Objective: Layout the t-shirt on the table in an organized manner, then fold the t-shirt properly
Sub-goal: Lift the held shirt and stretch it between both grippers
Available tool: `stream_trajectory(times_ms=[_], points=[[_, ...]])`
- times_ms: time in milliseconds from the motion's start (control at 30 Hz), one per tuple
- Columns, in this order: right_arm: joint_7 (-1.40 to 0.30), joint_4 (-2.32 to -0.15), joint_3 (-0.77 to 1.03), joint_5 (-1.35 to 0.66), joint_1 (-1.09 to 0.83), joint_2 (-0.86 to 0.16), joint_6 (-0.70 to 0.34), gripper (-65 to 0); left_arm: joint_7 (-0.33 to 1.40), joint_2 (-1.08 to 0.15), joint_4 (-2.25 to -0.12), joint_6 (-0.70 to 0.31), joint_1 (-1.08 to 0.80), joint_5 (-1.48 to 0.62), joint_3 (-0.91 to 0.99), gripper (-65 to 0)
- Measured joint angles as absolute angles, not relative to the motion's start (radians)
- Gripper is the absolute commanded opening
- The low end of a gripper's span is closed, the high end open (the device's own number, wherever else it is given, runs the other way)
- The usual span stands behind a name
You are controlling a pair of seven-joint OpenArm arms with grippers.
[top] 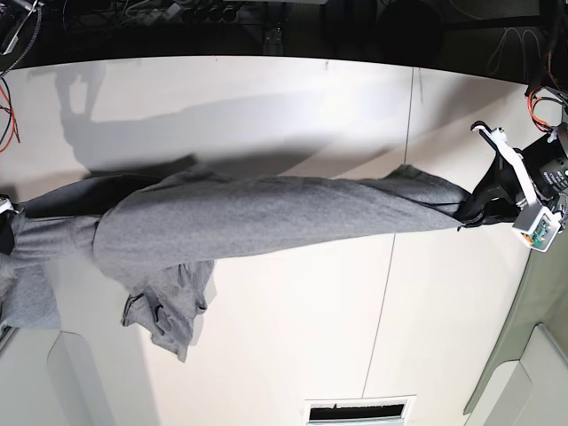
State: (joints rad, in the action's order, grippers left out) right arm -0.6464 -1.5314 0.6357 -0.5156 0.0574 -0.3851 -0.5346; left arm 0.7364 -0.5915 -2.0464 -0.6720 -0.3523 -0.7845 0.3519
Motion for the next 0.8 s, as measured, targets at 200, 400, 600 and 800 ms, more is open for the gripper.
stream_trajectory(times_ms=[200, 400, 600, 800], points=[[-0.667, -1.511, 0.637, -0.506, -0.025, -0.321, -0.527, -65.0, 0.817, -0.560, -2.044, -0.694, -0.389, -0.918, 0.353, -65.0], [-0.630, -1.406, 0.639, -0.506, -0.136, -0.258, -0.523, -61.0, 0.838, -0.529, -2.043, -0.694, -0.489, -0.950, 0.353, -65.0], [-0.622, -1.370, 0.641, -0.649, -0.164, -0.239, -0.520, -28.9, 0.837, -0.481, -2.042, -0.693, -0.512, -0.979, 0.353, -65.0], [-0.685, -1.543, 0.669, -0.749, -0.167, -0.206, -0.550, -29.0, 0.838, -0.471, -2.042, -0.693, -0.513, -0.981, 0.353, -65.0]])
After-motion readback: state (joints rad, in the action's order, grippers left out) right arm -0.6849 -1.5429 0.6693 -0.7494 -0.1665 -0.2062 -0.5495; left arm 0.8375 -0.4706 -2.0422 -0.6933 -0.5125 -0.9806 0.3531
